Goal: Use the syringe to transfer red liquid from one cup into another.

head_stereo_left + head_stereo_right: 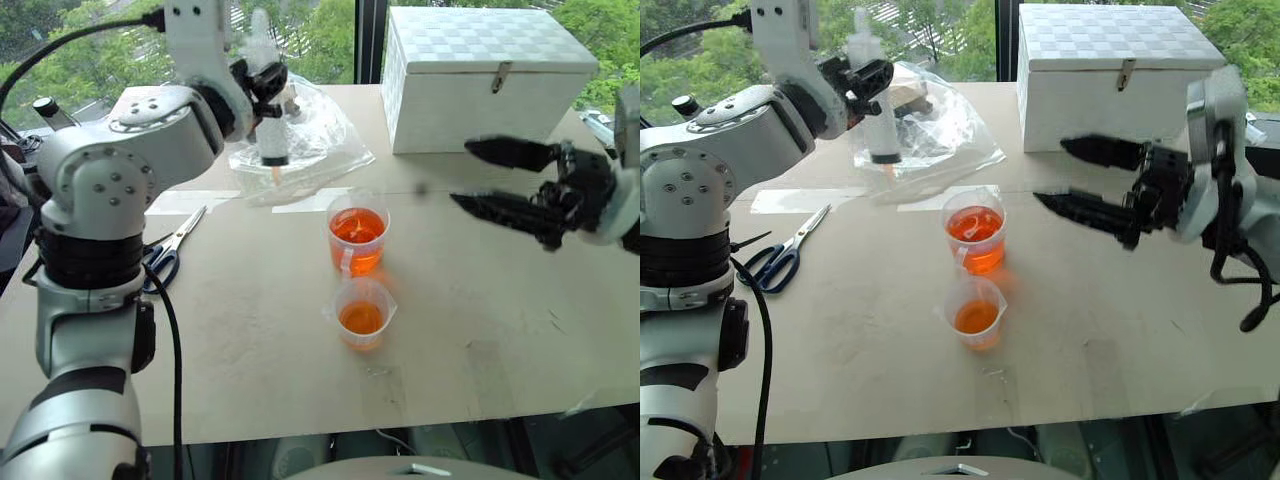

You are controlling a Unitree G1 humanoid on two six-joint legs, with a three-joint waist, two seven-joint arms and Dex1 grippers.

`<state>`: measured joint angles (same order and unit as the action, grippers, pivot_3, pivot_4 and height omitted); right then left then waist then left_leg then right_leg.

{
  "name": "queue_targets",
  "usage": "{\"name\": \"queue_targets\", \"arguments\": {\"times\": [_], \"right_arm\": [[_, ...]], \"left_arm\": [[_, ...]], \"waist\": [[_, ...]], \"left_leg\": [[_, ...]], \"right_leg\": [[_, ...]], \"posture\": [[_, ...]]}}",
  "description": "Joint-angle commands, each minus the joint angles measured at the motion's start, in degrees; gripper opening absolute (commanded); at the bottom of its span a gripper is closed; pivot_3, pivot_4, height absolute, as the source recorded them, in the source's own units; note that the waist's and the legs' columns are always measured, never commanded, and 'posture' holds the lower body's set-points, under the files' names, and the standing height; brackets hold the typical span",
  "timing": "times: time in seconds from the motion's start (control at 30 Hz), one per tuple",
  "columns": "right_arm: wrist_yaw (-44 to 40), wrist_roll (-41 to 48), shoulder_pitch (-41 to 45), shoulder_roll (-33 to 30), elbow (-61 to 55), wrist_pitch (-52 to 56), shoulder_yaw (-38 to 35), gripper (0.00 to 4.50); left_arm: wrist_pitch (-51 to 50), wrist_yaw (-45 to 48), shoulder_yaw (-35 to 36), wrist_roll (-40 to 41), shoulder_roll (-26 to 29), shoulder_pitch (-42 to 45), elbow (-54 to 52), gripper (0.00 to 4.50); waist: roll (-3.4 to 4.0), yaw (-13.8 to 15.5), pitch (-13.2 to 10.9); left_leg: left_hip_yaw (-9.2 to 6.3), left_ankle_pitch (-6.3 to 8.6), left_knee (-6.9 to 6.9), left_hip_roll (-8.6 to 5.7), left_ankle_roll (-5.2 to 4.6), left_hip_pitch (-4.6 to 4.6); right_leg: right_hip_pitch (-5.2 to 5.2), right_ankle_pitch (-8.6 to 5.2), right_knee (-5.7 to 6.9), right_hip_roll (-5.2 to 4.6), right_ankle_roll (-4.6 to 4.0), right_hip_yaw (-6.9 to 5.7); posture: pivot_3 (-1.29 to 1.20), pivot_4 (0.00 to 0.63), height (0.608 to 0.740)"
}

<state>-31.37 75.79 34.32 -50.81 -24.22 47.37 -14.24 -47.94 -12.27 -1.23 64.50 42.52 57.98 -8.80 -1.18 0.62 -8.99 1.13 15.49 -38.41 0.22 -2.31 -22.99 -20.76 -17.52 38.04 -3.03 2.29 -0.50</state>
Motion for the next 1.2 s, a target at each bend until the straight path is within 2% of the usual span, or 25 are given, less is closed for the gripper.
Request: {"name": "queue_targets", "arguments": {"times": [0.03, 0.23, 0.33, 0.4, 0.47, 0.57, 0.73, 0.9, 1.2], "right_arm": [[3.99, -0.15, 4.0, 2.27, 1.34, -0.55, -0.03, 4.5], [9.04, -3.87, 12.43, 9.18, 5.14, -1.88, 1.47, 4.5], [14.7, -4.26, 16.91, 11.94, 7.85, -0.65, 1.48, 4.5], [15.42, -4.97, 18.35, 12.3, 8.04, 0.1, 1.85, 4.5], [14.48, -6.25, 18.67, 12.23, 7.34, 0.27, 2.36, 4.5], [13.77, -9.84, 18.4, 12.2, 7.05, 0.01, 3.72, 4.5], [11.52, -14.1, 17.19, 12.67, 7.45, -0.2, 4.93, 4.5], [9.11, -16.11, 17.38, 13.47, 7.9, 0.57, 5.68, 4.5], [2.23, -20.04, 16.26, 14.0, 9.03, 2.28, 10.01, 4.5]], "left_arm": [[6.78, 12.24, 3.28, -3.25, -2.3, 0.32, -4.18, 1.42], [16.12, 25.37, 2.26, -9.99, -11.46, -3.7, -6.14, 1.42], [18.65, 31.31, 2.41, -10.55, -14.99, -8.45, -7.65, 1.42], [19.99, 34.44, 3.2, -10.15, -17.11, -11.64, -8.29, 1.42], [20.98, 37.18, 2.17, -13.01, -17.8, -13.77, -8.45, 1.42], [22.15, 41.36, 0.21, -17.29, -17.47, -16.04, -9.01, 1.42], [21.31, 46.63, 1.45, -16.06, -18.34, -19.33, -9.32, 1.42], [22.1, 52.27, 1.09, -18.88, -16.66, -21.82, -8.65, 1.42], [25.57, 56.46, 0.92, -23.01, -19.1, -24.08, -6.03, 1.42]], "waist": [[-0.01, 0.05, 0.0], [0.0, 0.07, 0.0], [0.02, -0.24, 0.02], [0.03, -0.44, 0.03], [0.02, -0.56, 0.02], [0.02, -0.7, 0.02], [0.02, -1.06, 0.02], [0.02, -1.28, 0.02], [0.02, -1.25, 0.02]], "left_leg": [[-0.02, 0.0, 0.01, 0.0, 0.0, -0.04], [-0.02, 0.0, 0.0, 0.01, -0.01, -0.16], [-0.01, 0.0, -0.03, 0.01, -0.01, -0.34], [-0.01, -0.01, -0.13, 0.01, -0.02, -0.65], [-0.02, -0.01, -0.22, 0.02, -0.02, -0.89], [-0.02, 0.0, -0.21, 0.01, -0.03, -0.91], [-0.01, 0.0, -0.25, 0.02, -0.05, -0.89], [-0.01, 0.0, -0.25, 0.03, -0.05, -0.87], [-0.01, 0.0, -0.26, 0.03, -0.05, -0.85]], "right_leg": [[-0.03, 0.0, -0.02, 0.0, 0.0, -0.01], [-0.14, 0.01, 0.0, -0.01, 0.01, -0.02], [-0.36, 0.01, 0.09, 0.0, 0.01, 0.0], [-0.66, 0.01, 0.24, 0.0, 0.01, 0.01], [-0.94, 0.01, 0.69, 0.0, 0.01, 0.0], [-0.94, 0.01, 0.72, 0.0, 0.01, -0.02], [-0.94, 0.01, 0.74, 0.0, 0.01, 0.01], [-0.94, 0.01, 0.76, 0.03, 0.01, 0.02], [-0.93, 0.01, 0.76, 0.02, 0.01, 0.02]], "posture": [[0.0, 0.15, 0.74], [0.0, 0.15, 0.74], [0.0, 0.15, 0.74], [0.0, 0.15, 0.74], [0.0, 0.15, 0.74], [0.0, 0.15, 0.74], [0.0, 0.15, 0.74], [0.0, 0.15, 0.74], [0.0, 0.15, 0.74]]}}
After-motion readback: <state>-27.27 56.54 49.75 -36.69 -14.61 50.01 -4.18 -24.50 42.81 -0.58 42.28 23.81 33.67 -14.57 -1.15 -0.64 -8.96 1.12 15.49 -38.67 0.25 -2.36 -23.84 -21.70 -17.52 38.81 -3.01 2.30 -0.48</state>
